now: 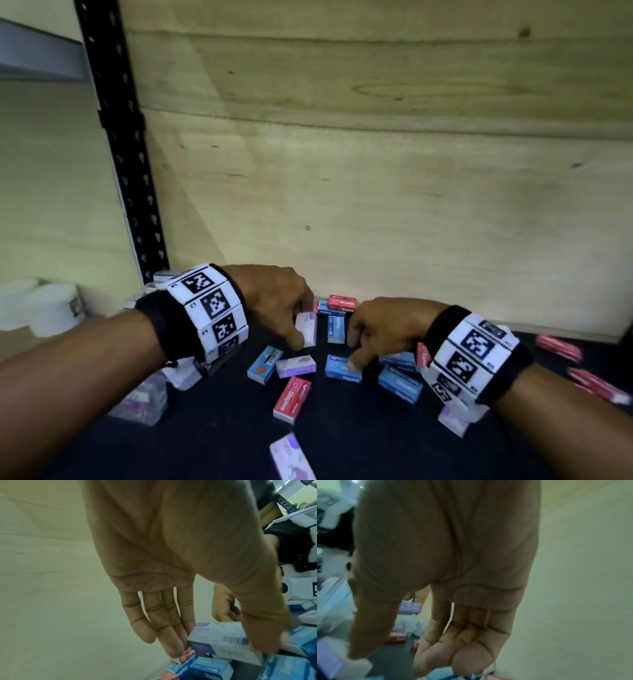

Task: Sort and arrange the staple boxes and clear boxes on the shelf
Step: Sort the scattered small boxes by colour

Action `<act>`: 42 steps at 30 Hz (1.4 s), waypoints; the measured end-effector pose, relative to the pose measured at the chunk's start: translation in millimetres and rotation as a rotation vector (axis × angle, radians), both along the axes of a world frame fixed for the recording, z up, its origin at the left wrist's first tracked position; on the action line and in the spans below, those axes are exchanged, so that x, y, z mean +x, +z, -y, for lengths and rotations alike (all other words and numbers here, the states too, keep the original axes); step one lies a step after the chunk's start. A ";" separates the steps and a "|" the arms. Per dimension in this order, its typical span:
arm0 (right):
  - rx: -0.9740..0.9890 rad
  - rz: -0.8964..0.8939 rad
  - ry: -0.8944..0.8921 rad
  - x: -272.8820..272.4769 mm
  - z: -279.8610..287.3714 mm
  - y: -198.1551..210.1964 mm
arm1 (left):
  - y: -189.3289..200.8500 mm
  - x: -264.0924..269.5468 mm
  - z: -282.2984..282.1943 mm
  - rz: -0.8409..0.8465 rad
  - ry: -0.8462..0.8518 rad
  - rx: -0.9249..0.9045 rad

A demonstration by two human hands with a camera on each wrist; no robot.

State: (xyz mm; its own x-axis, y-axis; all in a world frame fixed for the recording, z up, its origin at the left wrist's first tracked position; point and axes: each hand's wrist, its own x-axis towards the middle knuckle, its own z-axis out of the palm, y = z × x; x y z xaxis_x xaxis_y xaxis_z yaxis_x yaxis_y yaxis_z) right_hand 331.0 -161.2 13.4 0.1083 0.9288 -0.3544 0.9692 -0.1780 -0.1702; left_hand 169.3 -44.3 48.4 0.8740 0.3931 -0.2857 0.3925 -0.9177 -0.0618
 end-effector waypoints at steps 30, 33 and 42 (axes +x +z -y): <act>0.165 -0.187 -0.235 59.7 45.2 14.1 | -38.9 22.0 7.9 -0.161 0.087 -0.211; 0.145 -0.191 -0.258 75.8 68.1 21.1 | -29.0 30.6 16.0 -0.088 0.051 -0.191; 0.004 -0.085 -0.546 144.3 183.7 33.1 | -17.3 120.5 106.5 0.052 -0.243 -0.223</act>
State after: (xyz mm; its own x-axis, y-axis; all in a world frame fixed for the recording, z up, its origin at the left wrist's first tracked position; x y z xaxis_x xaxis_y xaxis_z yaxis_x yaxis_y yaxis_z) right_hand 475.3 -344.9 46.5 0.5461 0.7469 -0.3794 0.7187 -0.6504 -0.2460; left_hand 289.9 -150.8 31.0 0.9502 0.1039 -0.2939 0.1576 -0.9735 0.1655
